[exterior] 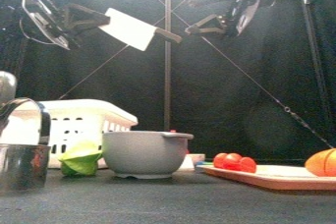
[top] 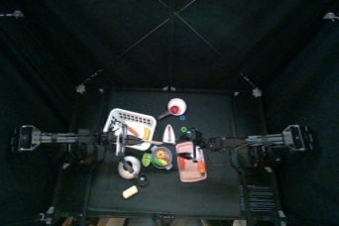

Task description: Regrasp cleaver

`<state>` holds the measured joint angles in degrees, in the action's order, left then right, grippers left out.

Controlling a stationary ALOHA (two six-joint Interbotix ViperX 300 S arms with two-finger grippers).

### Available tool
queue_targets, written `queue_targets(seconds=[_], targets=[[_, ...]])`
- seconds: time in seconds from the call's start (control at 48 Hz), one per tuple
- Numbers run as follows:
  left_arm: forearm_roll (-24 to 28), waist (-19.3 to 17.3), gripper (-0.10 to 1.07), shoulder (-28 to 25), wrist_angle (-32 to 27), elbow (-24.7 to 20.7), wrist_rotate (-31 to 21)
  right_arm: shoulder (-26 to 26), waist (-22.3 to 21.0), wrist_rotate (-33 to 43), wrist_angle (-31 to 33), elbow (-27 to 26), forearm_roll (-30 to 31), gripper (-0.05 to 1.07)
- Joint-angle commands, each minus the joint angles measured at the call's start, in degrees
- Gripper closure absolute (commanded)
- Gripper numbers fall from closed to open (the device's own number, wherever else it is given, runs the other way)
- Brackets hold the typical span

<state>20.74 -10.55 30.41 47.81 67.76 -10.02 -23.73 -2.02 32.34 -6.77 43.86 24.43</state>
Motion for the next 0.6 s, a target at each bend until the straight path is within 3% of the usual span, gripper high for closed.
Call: queue_targets(seconds=[0.0, 0.208, 0.438, 0.583], targets=[[-2.99, 2.9, 0.76, -4.39, 0.53, -3.6, 1.05, -2.29, -1.32, 0.09, -3.69, 2.2, 0.18, 0.05], [-5.27, 5.8, 0.76, -12.83, 1.58, -8.61, 2.2, -4.75, -1.32, -0.18, -3.52, 5.62, 1.67, 0.05], [-9.84, 6.06, 0.76, -16.26, 3.6, -11.34, 2.72, -10.11, -1.32, 0.18, -1.14, 10.9, 1.41, 0.05], [-11.34, 6.24, 0.76, -19.16, 5.98, -13.27, 5.89, -10.81, -1.05, 0.18, -1.32, 11.78, 1.41, 0.05]])
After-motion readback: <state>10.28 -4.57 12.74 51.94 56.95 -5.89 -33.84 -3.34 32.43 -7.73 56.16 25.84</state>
